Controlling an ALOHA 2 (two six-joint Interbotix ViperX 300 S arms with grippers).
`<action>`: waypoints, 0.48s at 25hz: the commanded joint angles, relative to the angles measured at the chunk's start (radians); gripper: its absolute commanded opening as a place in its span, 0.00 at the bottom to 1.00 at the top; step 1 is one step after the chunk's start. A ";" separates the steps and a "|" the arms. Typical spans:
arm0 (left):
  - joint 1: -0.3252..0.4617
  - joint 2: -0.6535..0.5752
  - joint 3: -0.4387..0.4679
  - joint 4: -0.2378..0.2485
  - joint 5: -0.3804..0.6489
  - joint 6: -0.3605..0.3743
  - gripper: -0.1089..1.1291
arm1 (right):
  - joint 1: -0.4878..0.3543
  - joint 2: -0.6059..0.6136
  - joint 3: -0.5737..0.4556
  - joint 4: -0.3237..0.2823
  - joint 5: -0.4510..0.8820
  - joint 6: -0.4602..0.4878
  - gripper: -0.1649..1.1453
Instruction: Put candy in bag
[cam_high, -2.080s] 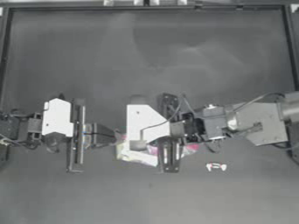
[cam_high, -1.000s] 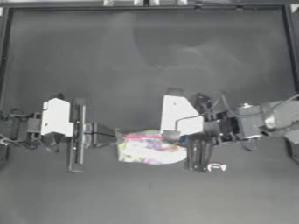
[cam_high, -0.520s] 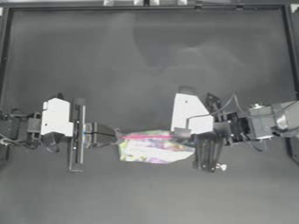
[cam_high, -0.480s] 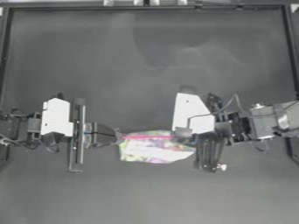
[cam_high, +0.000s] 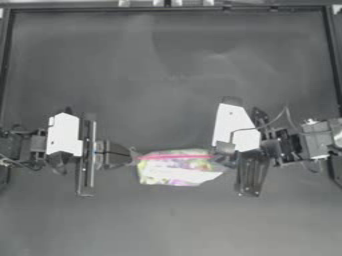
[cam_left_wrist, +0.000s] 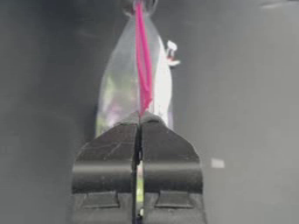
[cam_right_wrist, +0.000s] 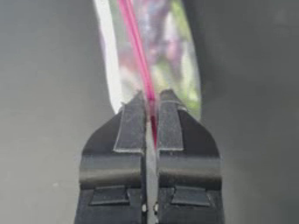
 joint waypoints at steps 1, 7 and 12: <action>-0.003 -0.034 0.003 -0.002 0.005 -0.002 0.16 | 0.005 -0.046 0.029 -0.005 0.012 0.029 0.20; -0.003 -0.034 0.008 -0.003 0.005 -0.003 0.16 | 0.015 -0.077 0.064 -0.005 0.012 0.055 0.20; -0.003 -0.032 0.014 -0.006 0.006 -0.003 0.16 | 0.023 -0.091 0.087 -0.008 0.012 0.075 0.20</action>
